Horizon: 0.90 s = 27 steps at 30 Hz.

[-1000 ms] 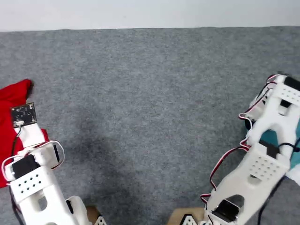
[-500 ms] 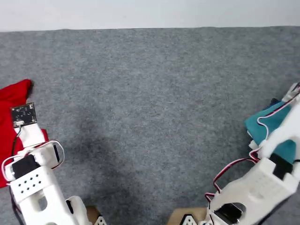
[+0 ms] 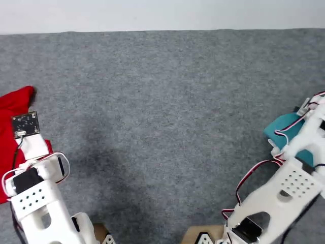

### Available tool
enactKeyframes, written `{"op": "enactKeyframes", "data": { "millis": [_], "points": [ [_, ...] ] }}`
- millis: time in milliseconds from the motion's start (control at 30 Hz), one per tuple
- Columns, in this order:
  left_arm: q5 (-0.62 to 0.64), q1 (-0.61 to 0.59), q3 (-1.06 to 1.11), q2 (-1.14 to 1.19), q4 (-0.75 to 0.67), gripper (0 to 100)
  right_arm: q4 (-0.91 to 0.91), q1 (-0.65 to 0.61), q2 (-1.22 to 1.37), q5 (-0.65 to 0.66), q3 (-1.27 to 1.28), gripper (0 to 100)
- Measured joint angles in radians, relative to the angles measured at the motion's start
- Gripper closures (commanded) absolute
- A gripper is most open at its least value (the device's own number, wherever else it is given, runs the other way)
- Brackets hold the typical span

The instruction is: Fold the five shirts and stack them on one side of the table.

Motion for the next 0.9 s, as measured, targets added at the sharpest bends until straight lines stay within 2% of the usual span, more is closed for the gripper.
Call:
{"op": "enactKeyframes", "data": {
  "millis": [267,633,900],
  "points": [
    [0.000,0.000,0.057,0.000,-0.038,100,0.038,0.000,-0.149,0.000,0.000,98.9],
    [0.000,0.000,0.057,0.000,-0.040,100,-0.186,0.000,0.012,0.000,0.000,98.9],
    [0.000,0.000,0.057,0.000,-0.040,100,-0.152,0.000,-0.048,0.058,0.002,98.9]
  ]
}}
